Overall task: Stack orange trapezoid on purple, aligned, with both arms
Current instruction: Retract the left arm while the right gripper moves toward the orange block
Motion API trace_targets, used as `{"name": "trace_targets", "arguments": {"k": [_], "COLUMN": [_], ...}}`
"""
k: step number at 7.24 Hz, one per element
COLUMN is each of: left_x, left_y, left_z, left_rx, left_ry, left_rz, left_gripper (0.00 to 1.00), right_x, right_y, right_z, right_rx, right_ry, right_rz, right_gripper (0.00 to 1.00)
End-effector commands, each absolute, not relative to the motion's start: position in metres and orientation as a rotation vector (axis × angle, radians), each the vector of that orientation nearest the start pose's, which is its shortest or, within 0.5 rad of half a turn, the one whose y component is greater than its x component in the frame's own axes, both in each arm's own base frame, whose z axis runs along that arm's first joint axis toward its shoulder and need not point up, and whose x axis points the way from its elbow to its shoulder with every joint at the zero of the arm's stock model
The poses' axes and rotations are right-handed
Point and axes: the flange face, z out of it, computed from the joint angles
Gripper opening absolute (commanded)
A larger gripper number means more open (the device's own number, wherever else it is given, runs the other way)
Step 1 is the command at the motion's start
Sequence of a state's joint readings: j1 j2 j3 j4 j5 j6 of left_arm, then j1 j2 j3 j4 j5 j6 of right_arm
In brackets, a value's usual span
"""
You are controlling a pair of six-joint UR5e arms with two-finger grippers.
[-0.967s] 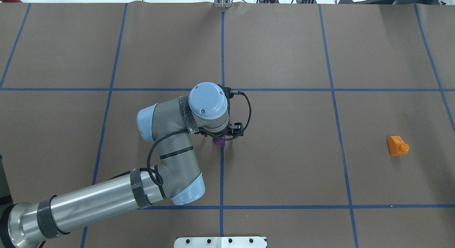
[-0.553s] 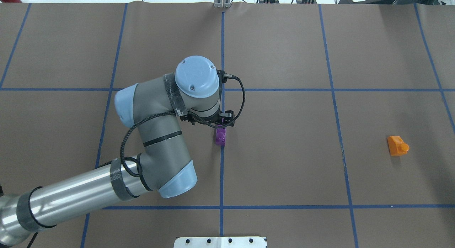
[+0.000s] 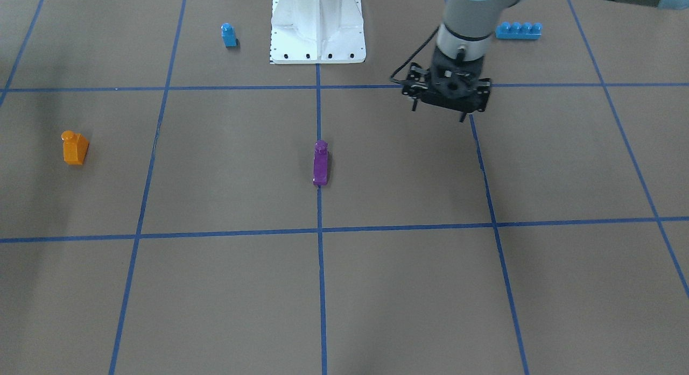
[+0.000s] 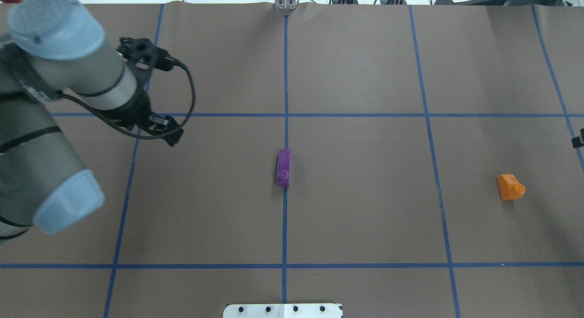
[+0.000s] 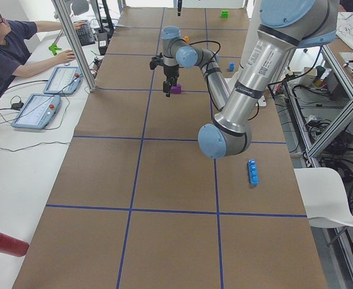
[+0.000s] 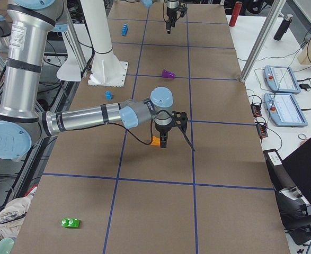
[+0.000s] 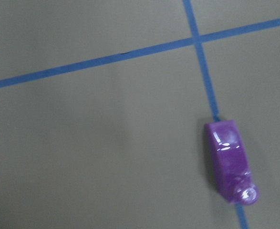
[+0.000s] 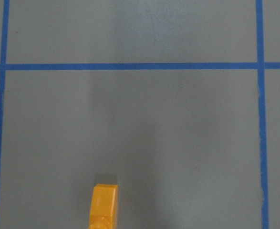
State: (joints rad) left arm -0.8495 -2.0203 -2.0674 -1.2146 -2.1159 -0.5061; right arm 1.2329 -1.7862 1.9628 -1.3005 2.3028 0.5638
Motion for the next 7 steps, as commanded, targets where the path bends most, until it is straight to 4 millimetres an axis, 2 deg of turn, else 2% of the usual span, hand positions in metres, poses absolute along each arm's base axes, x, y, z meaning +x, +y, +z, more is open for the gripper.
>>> {"name": "trace_targets", "arguments": {"k": [1,2,3,5,7], "left_x": [0.164,0.138,0.137,0.137,0.138], "left_y": [-0.487,-0.488,-0.488,-0.487,-0.487], "left_z": [0.33,0.347,0.347,0.348,0.348], "left_rx": [0.182,0.188,0.187,0.181,0.18], "left_ry": [0.78,0.768,0.771,0.771,0.773], "left_rz": [0.459,0.44,0.438,0.43,0.43], "left_gripper": [0.99,1.0,1.0,1.0,1.0], "right_x": [-0.135,-0.152,-0.164,-0.178,-0.197], "right_y": [-0.404,-0.4,-0.396,-0.39,-0.38], "right_z": [0.524,0.531,0.539,0.572,0.573], "right_rx": [0.083,0.072,0.076,0.067,0.062], "right_ry": [-0.83,-0.811,-0.799,-0.812,-0.809], "right_rz": [0.044,0.012,-0.014,-0.012,0.038], "right_gripper": [1.0,1.0,1.0,0.99,0.96]}}
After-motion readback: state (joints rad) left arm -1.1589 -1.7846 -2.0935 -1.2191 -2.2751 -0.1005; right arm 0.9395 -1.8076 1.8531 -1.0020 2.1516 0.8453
